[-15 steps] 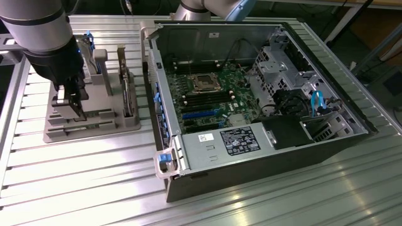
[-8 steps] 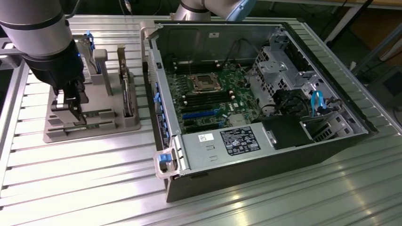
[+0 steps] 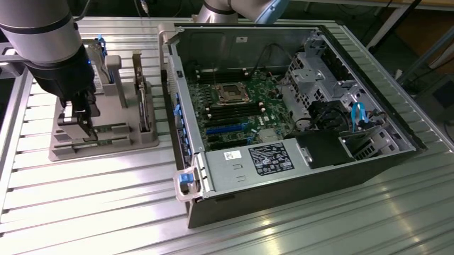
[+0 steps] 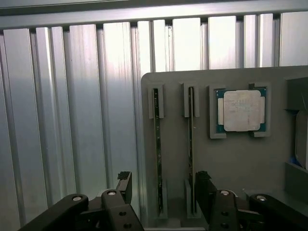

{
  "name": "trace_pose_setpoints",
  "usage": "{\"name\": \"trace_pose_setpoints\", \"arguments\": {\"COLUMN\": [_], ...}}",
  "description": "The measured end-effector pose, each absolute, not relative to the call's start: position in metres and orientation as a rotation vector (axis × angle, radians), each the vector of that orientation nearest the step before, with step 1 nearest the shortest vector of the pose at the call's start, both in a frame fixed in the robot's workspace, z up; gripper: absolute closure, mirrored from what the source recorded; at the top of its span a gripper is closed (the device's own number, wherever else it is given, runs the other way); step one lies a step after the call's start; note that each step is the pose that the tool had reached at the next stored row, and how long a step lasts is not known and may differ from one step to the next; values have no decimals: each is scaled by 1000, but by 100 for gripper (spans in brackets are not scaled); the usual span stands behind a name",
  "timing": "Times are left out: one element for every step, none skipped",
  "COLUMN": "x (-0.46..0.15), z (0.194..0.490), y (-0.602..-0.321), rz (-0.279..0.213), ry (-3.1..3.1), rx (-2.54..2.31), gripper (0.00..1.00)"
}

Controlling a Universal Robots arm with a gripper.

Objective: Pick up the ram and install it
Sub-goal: 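Pick up the ram and move it above insertion slot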

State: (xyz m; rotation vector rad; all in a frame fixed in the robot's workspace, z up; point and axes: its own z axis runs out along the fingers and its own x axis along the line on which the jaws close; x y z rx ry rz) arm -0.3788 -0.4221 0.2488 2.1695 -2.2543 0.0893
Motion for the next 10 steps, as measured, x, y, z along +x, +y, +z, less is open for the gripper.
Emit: {"name": "trace_pose_setpoints", "arguments": {"x": [-379,-379,-379,-379,-379,-379,-379,-379,-379,-379], "z": [249,249,249,249,249,249,249,249,248,247], "y": [-422,-422,-422,-422,-422,-422,-422,-422,-422,-422], "rz": [89,89,89,89,89,89,89,89,89,89], "ry": [-2254,-2254,-2254,-2254,-2254,-2254,-2254,-2254,-2254,-2255], "rx": [2169,2169,2169,2169,2170,2169,2169,2169,2170,2170], "gripper": [36,36,44,56,62,69,69,69,69,69]}}
